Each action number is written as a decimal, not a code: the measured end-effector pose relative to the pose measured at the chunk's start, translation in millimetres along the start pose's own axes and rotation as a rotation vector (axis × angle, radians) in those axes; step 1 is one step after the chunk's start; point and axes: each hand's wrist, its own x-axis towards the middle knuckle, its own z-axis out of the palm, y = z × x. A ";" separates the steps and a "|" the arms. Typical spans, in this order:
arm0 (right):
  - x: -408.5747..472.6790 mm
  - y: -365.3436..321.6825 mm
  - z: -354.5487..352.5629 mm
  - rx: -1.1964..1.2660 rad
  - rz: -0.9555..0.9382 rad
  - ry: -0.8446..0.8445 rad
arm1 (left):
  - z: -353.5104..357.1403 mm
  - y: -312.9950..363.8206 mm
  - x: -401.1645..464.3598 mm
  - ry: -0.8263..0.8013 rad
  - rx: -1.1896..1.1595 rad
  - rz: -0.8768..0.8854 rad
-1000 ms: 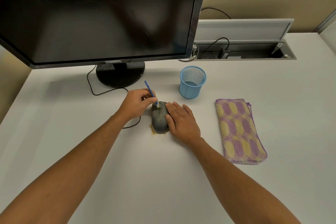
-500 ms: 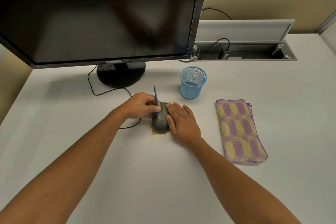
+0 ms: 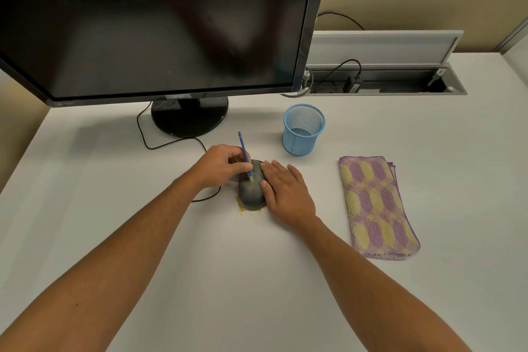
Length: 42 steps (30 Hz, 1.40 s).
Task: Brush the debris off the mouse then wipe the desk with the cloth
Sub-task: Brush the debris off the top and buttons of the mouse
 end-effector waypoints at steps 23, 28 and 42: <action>0.3 1.5 2.6 -0.012 -0.003 0.023 | 0.0 -11.5 6.3 0.200 0.014 0.001; 0.3 1.3 1.9 -0.009 -0.002 0.008 | -6.6 -13.1 0.8 0.086 0.037 -0.017; 0.7 2.0 3.5 -0.023 -0.004 0.028 | -10.8 -15.4 -17.0 0.001 -0.076 -0.034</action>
